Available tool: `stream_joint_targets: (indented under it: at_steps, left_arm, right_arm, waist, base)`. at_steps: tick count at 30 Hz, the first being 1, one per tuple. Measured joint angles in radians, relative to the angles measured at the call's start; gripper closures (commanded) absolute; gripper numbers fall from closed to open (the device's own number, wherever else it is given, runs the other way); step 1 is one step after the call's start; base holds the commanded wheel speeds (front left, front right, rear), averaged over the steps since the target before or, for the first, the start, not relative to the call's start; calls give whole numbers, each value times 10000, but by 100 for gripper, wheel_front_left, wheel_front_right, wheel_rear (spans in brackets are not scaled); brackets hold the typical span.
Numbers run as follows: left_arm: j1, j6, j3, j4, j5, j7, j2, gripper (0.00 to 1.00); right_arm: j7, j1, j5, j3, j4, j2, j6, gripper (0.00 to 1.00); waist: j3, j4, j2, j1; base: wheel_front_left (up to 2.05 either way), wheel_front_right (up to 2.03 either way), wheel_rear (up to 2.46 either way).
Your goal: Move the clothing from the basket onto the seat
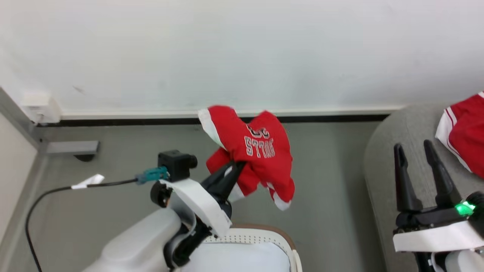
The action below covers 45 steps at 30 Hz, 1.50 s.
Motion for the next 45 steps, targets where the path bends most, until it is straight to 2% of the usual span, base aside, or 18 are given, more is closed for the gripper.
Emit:
stream_joint_targets:
  at_steps: [10, 13, 19, 24, 31, 39, 45]
  left_arm:
    - [-342, 1223, 782, -2337, 240, 130, 1220, 100]
    - [-499, 1628, 1018, -3045, 253, 215, 1569, 100]
    - [-454, 2157, 1352, -4121, 219, 244, 1977, 100]
    - [-282, 2316, 1361, -4431, 217, 244, 2052, 100]
    - [-143, 2406, 1417, -4554, 136, 230, 2021, 100]
    - [13, 2320, 1177, -4353, 142, 165, 1513, 100]
    - [102, 2132, 886, -4098, 157, 151, 1057, 100]
  right_arm:
    - [56, 560, 351, 968, 366, 263, 0, 0]
    - [54, 557, 347, 999, 447, 284, 0, 0]
    - [38, 497, 257, 1147, 585, 336, 0, 0]
    - [8, 466, 230, 1329, 686, 355, 0, 0]
    - [13, 244, 73, 2479, 851, 286, 0, 0]
    - [67, -422, -2, 4180, 1277, 364, 0, 0]
    - [86, -1181, -184, 4698, 1937, 627, 0, 0]
  waist:
    - [-861, 475, 0, 1]
    - [-855, 471, 0, 2]
    - [-770, 445, 0, 2]
    - [-725, 421, 0, 2]
    - [-709, 391, 0, 3]
    - [-742, 639, 0, 4]
    - [-841, 972, 0, 4]
  base:
    - [0, 0, 0]
    - [0, 0, 0]
    - [0, 0, 0]
    - [0, 0, 0]
    - [0, 0, 0]
    - [0, 0, 0]
    - [0, 0, 0]
